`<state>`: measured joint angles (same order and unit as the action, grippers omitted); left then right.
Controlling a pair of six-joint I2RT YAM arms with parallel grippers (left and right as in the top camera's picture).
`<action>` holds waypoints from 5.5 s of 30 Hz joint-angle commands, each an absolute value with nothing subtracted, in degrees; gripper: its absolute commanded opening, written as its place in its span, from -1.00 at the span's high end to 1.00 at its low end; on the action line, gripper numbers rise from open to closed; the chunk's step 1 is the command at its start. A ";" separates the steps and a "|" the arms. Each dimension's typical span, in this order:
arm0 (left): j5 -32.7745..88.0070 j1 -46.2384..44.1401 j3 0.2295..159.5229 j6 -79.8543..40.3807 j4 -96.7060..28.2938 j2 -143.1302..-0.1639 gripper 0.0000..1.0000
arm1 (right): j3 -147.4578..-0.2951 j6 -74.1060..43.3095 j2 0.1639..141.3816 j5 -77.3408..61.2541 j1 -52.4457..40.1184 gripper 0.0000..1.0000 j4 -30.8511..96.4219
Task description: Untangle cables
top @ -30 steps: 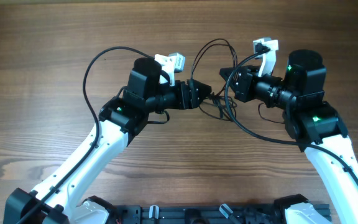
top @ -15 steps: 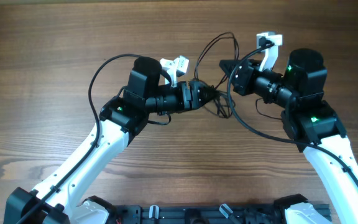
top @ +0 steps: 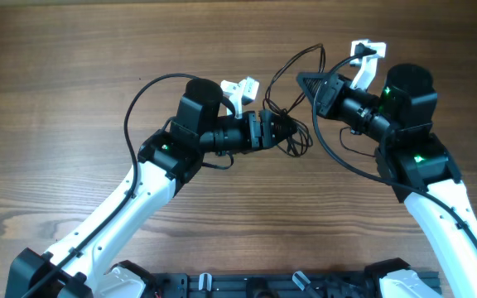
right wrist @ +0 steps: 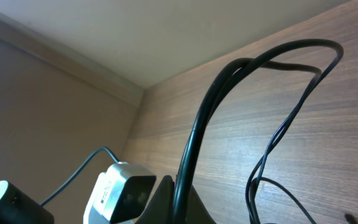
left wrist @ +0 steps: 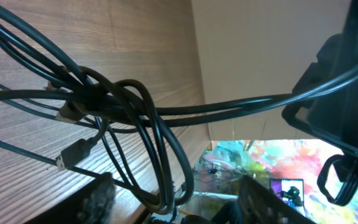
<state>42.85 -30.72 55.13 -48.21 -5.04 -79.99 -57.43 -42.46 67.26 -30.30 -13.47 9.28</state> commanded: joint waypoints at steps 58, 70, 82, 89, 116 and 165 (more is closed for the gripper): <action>24.97 -4.64 55.51 -16.69 -35.70 -67.11 0.01 | -58.26 -2.98 62.94 -7.49 -1.04 0.05 34.59; 20.99 -8.38 55.51 -17.06 -36.42 -67.53 -0.38 | -58.24 -3.14 63.44 -15.16 -1.04 -0.15 38.33; 11.70 -17.87 55.51 -21.41 -19.62 -81.28 -0.57 | -58.22 -3.18 63.42 -15.14 -1.04 -0.17 38.30; 13.37 -21.65 55.51 -51.88 -17.12 -91.13 -0.31 | -58.24 -3.18 63.44 -15.16 -1.06 -0.18 38.22; -5.26 -27.05 55.53 -57.23 -2.24 -101.06 0.78 | -58.24 -6.17 63.42 -16.67 -1.06 -0.18 38.22; 14.11 2.46 56.80 -42.22 -3.92 -61.60 0.92 | -57.30 -22.68 95.74 12.32 -11.03 0.91 35.97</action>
<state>14.28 -4.14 55.96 -44.77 -4.32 -65.60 -57.47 -18.65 95.18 -0.43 -12.08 34.72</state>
